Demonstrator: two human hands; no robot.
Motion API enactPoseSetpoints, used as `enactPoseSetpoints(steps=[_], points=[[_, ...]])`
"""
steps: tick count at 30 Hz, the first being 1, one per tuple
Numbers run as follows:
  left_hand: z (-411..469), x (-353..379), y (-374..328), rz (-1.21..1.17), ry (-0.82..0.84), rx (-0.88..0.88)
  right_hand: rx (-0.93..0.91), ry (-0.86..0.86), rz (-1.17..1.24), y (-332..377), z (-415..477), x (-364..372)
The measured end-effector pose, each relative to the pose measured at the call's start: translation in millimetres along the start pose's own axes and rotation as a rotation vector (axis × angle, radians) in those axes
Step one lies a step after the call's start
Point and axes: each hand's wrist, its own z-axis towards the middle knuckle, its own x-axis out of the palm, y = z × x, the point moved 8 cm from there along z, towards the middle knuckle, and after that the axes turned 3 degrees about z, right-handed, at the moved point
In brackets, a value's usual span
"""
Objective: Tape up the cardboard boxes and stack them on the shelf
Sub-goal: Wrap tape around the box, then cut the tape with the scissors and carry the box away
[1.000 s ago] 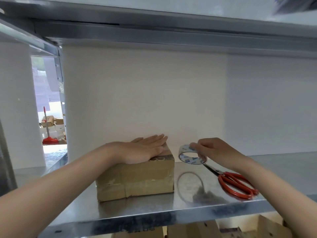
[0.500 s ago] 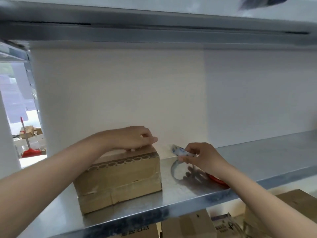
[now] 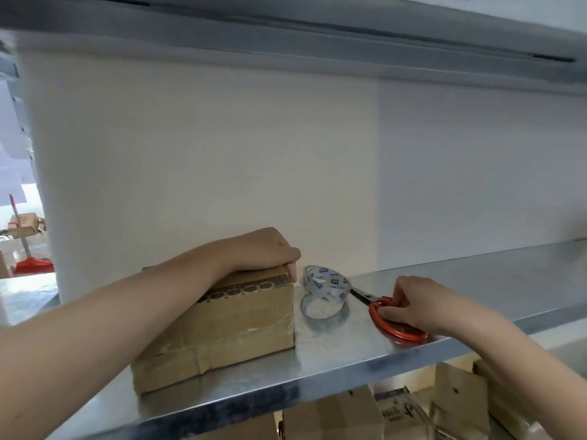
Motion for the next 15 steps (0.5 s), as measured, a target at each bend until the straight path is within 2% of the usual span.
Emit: enactPoseSetpoints(steps=[4, 6, 8, 10, 12, 13, 15], points=[[-4, -3, 2, 0.013, -0.005, -0.004, 0.033, 0.051, 0.004, -1, 5, -8], [-4, -2, 4, -0.006, 0.006, -0.01, 0.037, 0.068, 0.182, -5, 6, -7], [-2, -2, 5, -0.016, 0.014, -0.014, 0.012, 0.103, 0.491, -3, -2, -5], [0, -3, 6, -0.028, 0.029, -0.009, -0.054, 0.268, 0.864, 12, -22, 4], [1, -3, 6, -0.055, 0.042, -0.012, -0.174, 0.573, 1.17, 42, -49, 15], [2, -4, 6, -0.068, 0.044, -0.015, -0.233, 0.684, 1.225, 56, -62, 19], [4, -5, 7, -0.075, 0.052, -0.032, -0.278, 0.797, 1.252, 76, -76, 24]])
